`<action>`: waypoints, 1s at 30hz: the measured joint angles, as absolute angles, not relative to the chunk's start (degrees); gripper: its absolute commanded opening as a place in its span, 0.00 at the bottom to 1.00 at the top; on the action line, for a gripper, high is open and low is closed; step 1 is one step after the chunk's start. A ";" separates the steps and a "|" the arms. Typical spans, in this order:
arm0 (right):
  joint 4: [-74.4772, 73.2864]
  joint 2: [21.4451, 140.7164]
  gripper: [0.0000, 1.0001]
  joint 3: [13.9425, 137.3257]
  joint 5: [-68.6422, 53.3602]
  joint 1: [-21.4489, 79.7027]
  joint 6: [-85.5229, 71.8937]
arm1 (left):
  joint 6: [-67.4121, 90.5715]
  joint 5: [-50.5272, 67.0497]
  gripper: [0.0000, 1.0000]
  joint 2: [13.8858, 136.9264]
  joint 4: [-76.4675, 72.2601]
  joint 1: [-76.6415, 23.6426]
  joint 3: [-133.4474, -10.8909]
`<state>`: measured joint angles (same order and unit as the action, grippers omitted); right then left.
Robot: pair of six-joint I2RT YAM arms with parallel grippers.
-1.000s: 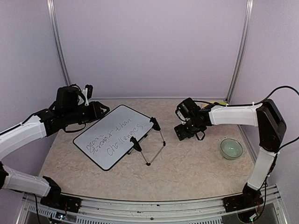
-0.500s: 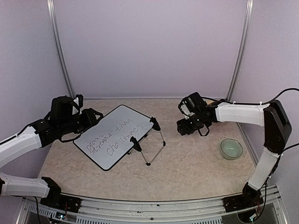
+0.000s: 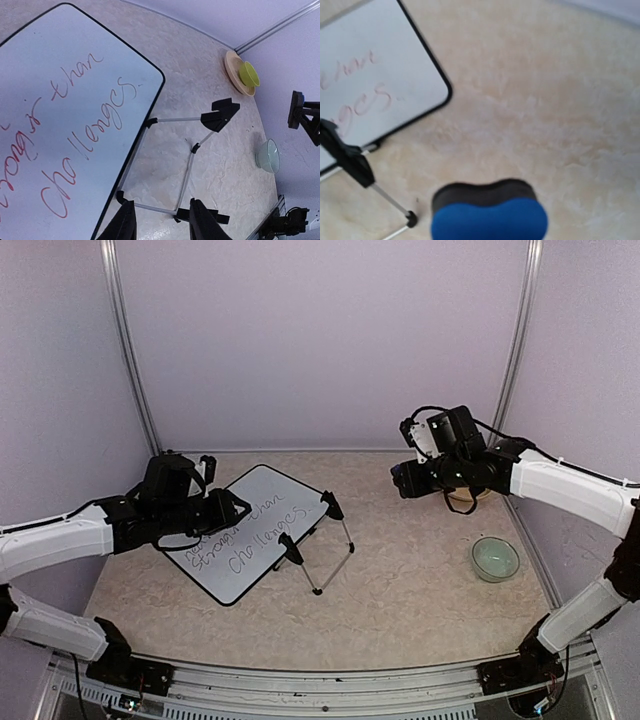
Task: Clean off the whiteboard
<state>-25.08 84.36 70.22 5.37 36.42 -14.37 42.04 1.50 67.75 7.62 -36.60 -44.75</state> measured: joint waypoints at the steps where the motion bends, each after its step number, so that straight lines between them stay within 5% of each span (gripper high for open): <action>1: -25.12 83.35 0.38 70.22 5.34 36.58 -14.31 | 42.09 1.52 0.33 68.64 7.44 -38.11 -44.97; 19: -25.74 81.17 0.35 69.87 3.81 43.18 -15.11 | 42.24 -0.45 0.31 87.33 3.99 -51.09 -56.66; 30: -20.95 89.52 0.32 57.17 1.06 46.89 -21.74 | 42.44 -0.40 0.31 91.90 1.45 -54.13 -61.65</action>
<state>-20.95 89.52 57.17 1.06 46.89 -21.74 42.44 -0.40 91.90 1.45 -54.13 -61.65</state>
